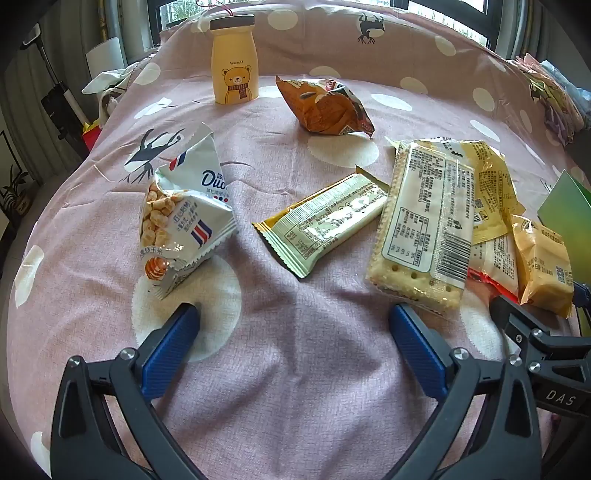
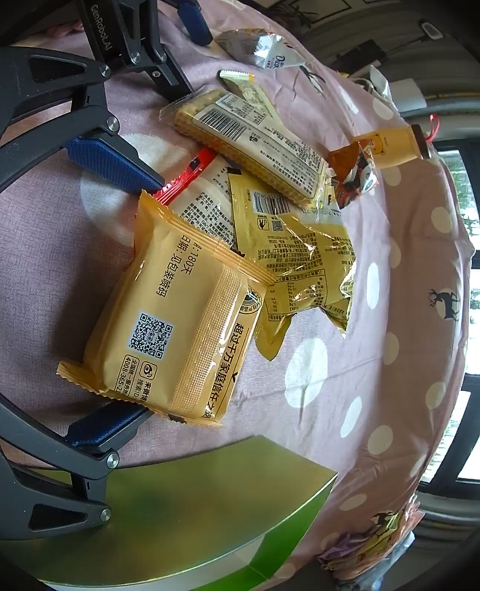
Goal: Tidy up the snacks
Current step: 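Move the right tool toward the white-and-blue puffed snack bag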
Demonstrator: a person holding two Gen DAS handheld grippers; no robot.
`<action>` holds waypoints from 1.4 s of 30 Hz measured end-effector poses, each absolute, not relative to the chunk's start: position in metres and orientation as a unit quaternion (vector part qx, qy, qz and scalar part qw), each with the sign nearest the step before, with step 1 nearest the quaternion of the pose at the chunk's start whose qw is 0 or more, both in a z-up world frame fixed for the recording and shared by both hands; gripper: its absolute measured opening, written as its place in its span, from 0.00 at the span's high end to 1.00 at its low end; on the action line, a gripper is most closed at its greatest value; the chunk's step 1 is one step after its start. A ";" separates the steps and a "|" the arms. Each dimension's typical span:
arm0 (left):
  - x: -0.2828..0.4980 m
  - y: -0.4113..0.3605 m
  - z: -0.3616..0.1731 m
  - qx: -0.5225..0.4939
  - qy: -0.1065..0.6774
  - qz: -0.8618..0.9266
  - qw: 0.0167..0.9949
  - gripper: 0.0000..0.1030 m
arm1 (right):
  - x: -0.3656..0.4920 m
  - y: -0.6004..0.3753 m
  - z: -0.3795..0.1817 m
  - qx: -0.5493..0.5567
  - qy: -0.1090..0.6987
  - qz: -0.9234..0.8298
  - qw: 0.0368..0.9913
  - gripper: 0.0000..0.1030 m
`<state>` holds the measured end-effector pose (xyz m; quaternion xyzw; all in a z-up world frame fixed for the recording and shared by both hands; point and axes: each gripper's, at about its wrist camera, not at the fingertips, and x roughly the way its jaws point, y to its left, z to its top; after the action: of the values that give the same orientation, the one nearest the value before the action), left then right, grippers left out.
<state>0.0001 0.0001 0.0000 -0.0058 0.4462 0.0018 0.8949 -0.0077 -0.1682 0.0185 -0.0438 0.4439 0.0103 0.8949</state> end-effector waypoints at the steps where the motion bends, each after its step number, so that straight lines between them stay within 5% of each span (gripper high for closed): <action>1: 0.000 0.000 0.000 -0.006 0.445 0.002 0.896 0.00 | -0.007 -0.168 0.018 -0.041 0.449 0.012 0.893 0.00; 16: -0.007 0.009 0.007 -0.013 0.463 -0.005 0.886 0.04 | -0.005 -0.167 0.017 -0.037 0.446 0.005 0.894 0.00; 23: -0.039 0.018 0.060 -0.041 0.385 -0.051 0.921 0.03 | -0.012 -0.172 0.026 0.003 0.448 -0.008 0.894 0.00; 36: -0.018 0.060 0.106 -0.169 0.399 -0.042 0.900 0.04 | -0.009 -0.142 0.146 0.022 0.401 0.011 0.916 0.00; 42: -0.009 0.066 0.126 -0.165 0.368 -0.040 0.914 0.03 | -0.009 -0.120 0.149 0.012 0.348 0.022 0.937 0.00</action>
<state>-0.0093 0.0661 0.1257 -0.1650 0.3680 -0.0403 0.9142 -0.0094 -0.1202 0.1486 0.0116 0.3476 0.0225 0.9373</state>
